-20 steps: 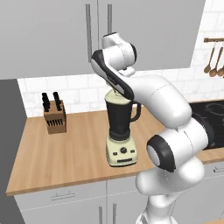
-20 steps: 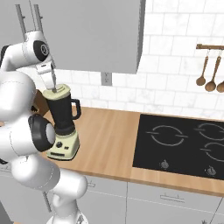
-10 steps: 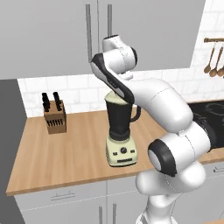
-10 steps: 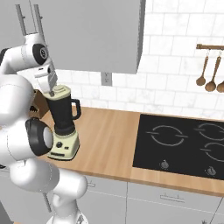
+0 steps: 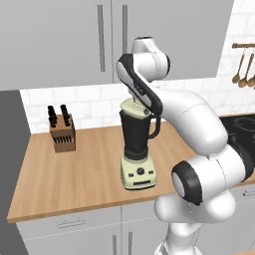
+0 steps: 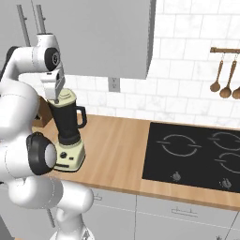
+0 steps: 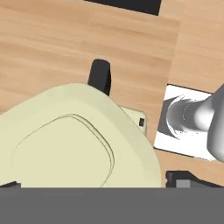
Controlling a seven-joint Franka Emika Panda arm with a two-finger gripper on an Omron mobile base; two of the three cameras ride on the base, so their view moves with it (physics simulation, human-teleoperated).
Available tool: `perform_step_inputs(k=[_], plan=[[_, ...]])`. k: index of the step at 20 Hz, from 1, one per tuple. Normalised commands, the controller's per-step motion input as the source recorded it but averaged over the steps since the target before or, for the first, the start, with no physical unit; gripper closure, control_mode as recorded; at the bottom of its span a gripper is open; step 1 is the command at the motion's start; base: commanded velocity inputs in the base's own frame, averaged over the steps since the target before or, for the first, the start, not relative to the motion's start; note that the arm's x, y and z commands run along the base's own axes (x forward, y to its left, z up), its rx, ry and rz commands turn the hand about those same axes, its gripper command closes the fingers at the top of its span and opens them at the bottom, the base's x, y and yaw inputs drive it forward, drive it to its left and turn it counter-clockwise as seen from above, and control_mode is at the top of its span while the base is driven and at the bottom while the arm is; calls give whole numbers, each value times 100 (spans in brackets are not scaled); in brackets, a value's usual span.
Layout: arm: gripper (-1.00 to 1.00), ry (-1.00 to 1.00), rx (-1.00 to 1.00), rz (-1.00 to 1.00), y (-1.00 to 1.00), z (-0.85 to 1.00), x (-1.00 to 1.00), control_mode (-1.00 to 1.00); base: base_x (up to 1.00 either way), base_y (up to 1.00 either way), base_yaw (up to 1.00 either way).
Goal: Close the lid blender by securely placing the lid on top.
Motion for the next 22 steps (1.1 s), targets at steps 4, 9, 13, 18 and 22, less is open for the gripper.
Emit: perform_step_inputs(k=[4,9,13,18,22], plan=[[-100,14,13,-2,0,-58,0,-100,0,0,0],[-100,2,12,-4,0,-27,-7,-100,0,0,0],[-100,-1,1,-9,0,16,-4,-100,0,0,0],[-100,0,1,-11,0,9,-8,-100,0,0,0],[-100,0,2,-6,0,-25,-2,-100,0,0,0]])
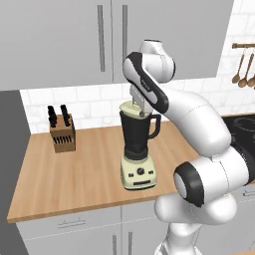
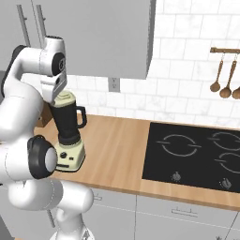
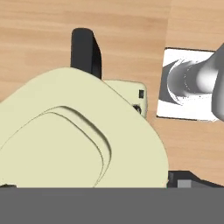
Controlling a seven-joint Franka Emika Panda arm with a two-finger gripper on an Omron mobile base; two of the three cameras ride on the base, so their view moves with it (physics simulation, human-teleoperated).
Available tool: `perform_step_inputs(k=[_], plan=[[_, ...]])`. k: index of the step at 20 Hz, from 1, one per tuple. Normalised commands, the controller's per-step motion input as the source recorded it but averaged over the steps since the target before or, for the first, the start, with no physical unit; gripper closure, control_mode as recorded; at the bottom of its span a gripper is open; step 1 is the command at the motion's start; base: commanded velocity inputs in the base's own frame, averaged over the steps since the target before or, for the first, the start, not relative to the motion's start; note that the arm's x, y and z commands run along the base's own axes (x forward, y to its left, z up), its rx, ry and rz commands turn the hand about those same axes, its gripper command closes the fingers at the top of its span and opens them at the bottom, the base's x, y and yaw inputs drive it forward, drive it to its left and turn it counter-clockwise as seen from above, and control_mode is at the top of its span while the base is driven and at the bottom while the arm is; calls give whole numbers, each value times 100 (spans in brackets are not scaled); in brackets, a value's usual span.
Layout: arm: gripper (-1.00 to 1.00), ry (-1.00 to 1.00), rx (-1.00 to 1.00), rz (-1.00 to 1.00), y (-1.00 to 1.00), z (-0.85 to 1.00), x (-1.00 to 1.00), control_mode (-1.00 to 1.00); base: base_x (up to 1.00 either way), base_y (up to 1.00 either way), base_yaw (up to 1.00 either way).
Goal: Close the lid blender by securely placing the lid on top.
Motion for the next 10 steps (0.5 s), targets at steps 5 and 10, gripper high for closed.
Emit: perform_step_inputs(k=[5,10], plan=[[-100,-1,1,-6,0,-10,-4,-100,0,0,0],[-100,-8,0,-8,0,0,0,-100,0,0,0]])
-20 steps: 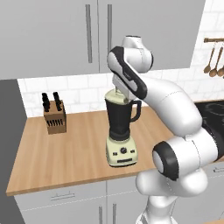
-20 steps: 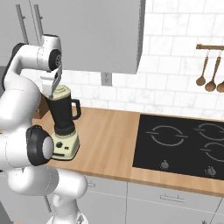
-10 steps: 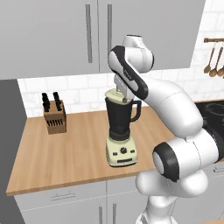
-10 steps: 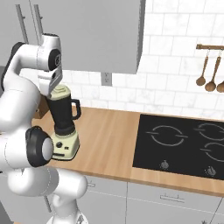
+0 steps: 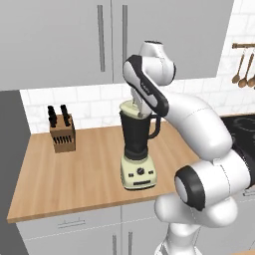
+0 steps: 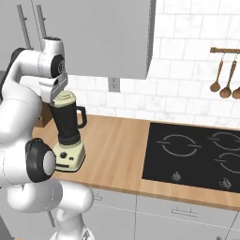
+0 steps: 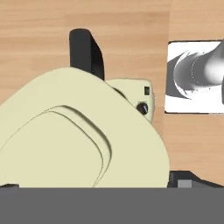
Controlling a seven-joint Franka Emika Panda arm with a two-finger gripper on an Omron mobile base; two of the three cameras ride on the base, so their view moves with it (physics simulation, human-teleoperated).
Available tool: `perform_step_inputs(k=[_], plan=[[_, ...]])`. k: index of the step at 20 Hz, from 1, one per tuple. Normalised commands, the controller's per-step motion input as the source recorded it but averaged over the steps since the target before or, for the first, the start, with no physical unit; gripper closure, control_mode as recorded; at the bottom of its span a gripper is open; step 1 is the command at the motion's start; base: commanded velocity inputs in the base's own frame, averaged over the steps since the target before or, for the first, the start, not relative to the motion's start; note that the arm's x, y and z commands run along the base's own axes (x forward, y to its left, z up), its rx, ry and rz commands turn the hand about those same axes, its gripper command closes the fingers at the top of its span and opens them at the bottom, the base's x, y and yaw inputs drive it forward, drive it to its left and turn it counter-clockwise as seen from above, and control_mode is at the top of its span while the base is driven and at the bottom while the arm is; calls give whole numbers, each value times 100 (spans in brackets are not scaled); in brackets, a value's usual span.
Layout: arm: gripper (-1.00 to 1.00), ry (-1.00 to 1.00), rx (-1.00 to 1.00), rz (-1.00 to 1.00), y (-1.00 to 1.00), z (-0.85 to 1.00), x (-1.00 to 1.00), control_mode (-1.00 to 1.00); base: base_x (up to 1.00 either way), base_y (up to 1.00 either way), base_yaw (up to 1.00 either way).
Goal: Close the lid blender by securely placing the lid on top.
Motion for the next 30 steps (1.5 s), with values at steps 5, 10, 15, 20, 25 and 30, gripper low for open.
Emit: perform_step_inputs(k=[5,10,15,20,25,30], plan=[[-100,-2,-3,-4,0,-26,2,-100,0,0,0],[-100,-5,-9,0,3,-39,0,-100,0,0,0],[-100,-16,-21,0,20,-49,-43,-100,0,0,0],[-100,-7,-17,-2,19,-89,-45,-100,0,0,0],[-100,0,-9,-10,5,-97,-22,-100,0,0,0],[-100,-7,-5,-10,2,-63,-40,-100,0,0,0]])
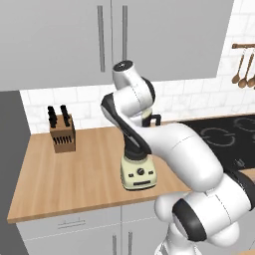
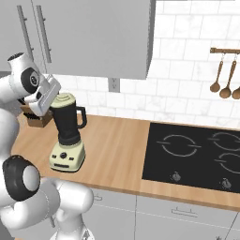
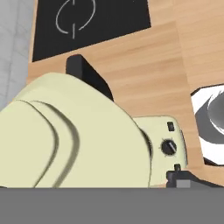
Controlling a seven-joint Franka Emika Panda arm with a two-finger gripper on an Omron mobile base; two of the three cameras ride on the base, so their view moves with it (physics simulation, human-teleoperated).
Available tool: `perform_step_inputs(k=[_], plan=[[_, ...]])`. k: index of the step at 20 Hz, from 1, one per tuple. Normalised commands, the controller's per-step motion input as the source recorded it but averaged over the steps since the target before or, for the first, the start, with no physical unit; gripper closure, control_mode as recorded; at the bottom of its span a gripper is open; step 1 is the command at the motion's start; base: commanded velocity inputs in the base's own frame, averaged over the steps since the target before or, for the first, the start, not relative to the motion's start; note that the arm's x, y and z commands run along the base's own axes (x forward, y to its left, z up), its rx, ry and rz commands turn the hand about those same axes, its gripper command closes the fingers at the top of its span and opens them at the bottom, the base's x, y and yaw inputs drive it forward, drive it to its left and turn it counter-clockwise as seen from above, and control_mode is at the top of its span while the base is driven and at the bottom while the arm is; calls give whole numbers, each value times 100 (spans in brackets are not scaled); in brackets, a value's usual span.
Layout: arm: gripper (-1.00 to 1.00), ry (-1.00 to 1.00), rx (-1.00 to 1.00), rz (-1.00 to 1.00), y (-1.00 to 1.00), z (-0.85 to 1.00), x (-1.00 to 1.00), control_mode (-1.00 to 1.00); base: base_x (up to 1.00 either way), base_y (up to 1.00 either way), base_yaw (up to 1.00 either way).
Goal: Close the lid blender by securely placing the lid on top.
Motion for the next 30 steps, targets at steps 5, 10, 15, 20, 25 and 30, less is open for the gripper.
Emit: perform_step_inputs(k=[5,10,15,20,25,30], plan=[[-100,-20,-16,-4,33,-70,-66,-100,0,0,0],[-100,-34,-27,-1,42,-66,-58,-100,0,0,0],[-100,-29,-21,0,41,-72,-89,-100,0,0,0],[-100,-1,-1,-1,39,-71,-78,-100,0,0,0],[-100,1,0,-1,27,-61,-73,-100,0,0,0],[-100,7,4,0,5,-14,-21,-100,0,0,0]])
